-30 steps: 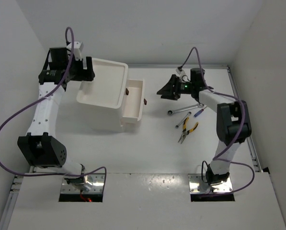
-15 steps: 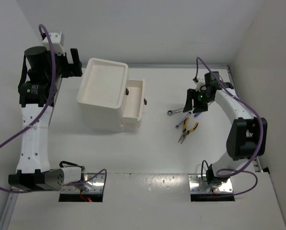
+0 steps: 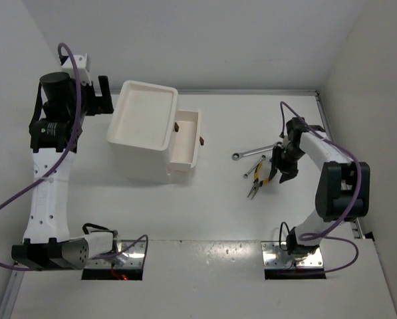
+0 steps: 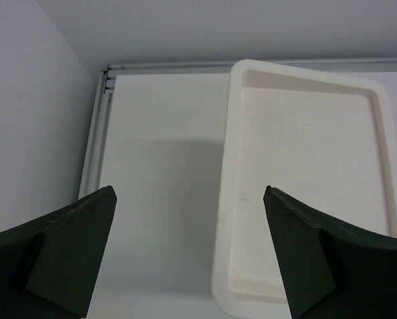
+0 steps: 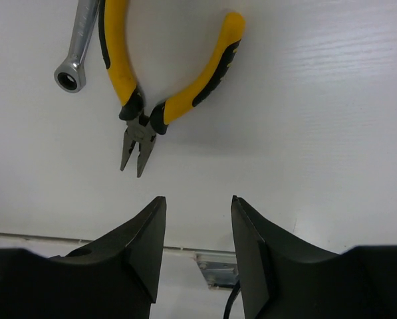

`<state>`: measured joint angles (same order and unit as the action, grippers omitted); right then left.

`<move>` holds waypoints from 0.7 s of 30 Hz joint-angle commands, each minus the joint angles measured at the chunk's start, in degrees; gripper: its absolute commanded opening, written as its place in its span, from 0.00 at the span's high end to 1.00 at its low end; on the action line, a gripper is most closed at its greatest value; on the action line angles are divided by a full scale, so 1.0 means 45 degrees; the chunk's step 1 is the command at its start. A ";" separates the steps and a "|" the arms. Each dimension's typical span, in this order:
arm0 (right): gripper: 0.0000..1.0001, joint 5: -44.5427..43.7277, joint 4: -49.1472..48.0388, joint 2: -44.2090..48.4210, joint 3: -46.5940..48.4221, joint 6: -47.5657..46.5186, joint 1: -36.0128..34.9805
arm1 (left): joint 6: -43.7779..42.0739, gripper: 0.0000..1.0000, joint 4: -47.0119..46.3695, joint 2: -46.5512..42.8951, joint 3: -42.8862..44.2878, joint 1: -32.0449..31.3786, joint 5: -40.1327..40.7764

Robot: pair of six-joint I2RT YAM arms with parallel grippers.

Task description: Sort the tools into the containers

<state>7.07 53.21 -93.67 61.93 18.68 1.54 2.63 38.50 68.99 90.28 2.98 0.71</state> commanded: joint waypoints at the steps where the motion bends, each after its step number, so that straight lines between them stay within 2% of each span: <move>1: 0.56 0.0421 -0.0261 -0.0083 -0.0089 0.0205 0.0283 | 0.0098 0.00 -0.0275 -0.0390 -0.0198 0.0060 0.0174; 10: 0.57 0.0520 -0.1744 -0.0511 0.0045 -0.0049 0.1141 | -0.0019 0.00 -0.0392 -0.0390 -0.0316 0.0060 0.0311; 17: 0.54 0.0069 -0.2118 -0.2367 0.1549 0.2137 0.1551 | 0.0098 0.00 -0.0528 -0.0156 -0.0433 0.0060 0.0194; 21: 0.51 0.0654 -0.2411 -0.3283 0.2076 0.3055 0.1669 | 0.0098 0.00 -0.0528 -0.0040 -0.0433 0.0060 0.0194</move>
<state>8.95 44.21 -106.78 67.96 27.20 8.51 2.63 38.04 68.82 88.20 2.98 1.34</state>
